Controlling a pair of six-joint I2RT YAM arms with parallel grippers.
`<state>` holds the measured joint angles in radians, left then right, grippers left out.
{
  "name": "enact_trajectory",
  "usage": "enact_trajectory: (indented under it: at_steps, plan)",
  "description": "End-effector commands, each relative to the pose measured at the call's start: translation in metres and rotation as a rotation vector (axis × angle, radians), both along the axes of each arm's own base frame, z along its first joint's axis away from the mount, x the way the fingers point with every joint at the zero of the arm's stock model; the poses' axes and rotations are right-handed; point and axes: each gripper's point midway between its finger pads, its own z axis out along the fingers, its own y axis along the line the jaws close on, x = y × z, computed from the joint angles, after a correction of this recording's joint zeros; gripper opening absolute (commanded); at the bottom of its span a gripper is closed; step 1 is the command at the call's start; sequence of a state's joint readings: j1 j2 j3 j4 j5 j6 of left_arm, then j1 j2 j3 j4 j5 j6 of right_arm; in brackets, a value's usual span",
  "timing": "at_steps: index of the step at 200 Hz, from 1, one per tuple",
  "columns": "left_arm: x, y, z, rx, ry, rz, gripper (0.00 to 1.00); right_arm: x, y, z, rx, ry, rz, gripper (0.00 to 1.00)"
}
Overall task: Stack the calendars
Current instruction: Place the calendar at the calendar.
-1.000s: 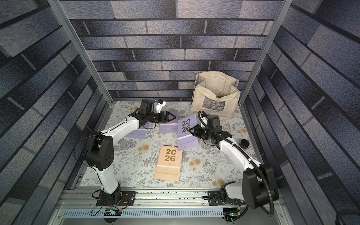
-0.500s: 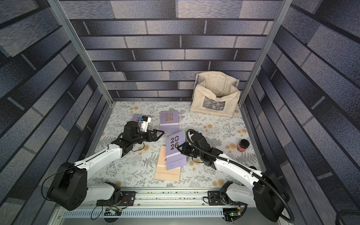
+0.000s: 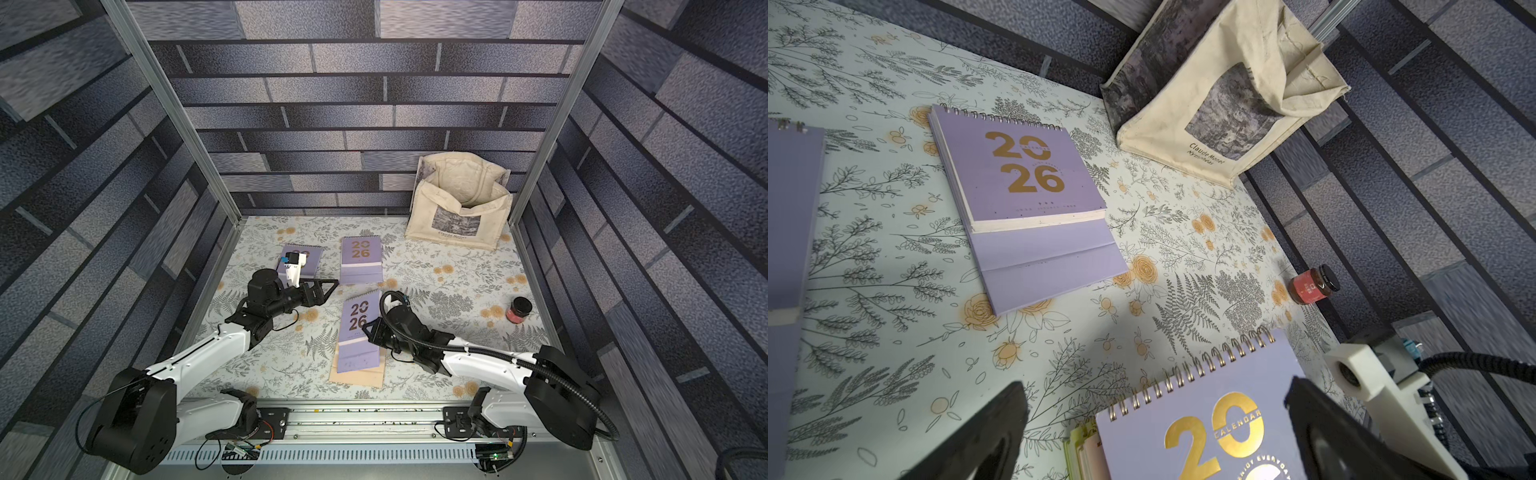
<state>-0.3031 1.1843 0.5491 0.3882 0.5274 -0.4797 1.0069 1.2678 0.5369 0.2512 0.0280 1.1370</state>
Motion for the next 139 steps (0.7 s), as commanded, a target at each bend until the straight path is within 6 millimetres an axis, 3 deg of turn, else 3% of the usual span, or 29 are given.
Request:
enact_trajectory:
  at_steps: [1, 64, 139]
  plan:
    - [-0.006, -0.002, 0.007, -0.027, -0.025, -0.029, 1.0, 0.011, 0.007, 0.023, 0.103, -0.056, -0.077, 0.0]
    - [-0.013, -0.003, -0.002, -0.039, -0.008, -0.039, 1.0, 0.002, -0.009, 0.011, 0.106, -0.034, -0.117, 0.0]
    - [-0.011, -0.006, -0.003, -0.037, 0.001, -0.053, 1.0, -0.01, 0.005, 0.007, 0.124, -0.002, -0.031, 0.0]
